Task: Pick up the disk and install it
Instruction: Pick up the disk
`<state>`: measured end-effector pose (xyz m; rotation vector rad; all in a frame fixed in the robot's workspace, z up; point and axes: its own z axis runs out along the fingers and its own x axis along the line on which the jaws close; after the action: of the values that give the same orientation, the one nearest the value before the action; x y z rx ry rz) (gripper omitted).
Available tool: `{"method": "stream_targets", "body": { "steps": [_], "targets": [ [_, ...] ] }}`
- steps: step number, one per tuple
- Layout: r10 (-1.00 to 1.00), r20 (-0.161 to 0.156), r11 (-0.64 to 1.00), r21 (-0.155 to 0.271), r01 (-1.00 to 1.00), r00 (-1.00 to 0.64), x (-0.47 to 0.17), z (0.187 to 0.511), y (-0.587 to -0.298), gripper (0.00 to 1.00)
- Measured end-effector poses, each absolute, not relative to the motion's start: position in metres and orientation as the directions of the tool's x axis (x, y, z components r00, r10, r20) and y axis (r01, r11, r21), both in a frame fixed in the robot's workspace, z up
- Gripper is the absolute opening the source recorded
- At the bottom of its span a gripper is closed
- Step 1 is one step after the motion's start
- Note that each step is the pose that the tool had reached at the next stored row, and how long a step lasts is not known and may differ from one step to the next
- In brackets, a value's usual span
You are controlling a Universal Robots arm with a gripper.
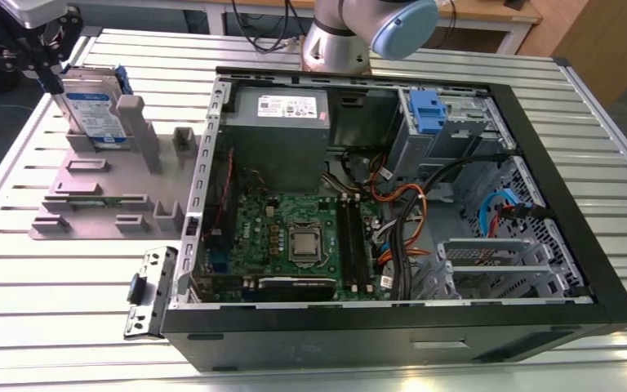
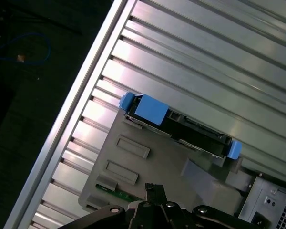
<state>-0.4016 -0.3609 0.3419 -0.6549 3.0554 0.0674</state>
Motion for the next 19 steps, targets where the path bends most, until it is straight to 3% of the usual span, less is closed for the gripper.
{"method": "stream_targets", "body": {
  "steps": [19],
  "targets": [
    [-0.432, -0.025, 0.901, 0.039, -0.433, -0.902, -0.4016, 0.3419, -0.3609, 0.10]
  ]
}}
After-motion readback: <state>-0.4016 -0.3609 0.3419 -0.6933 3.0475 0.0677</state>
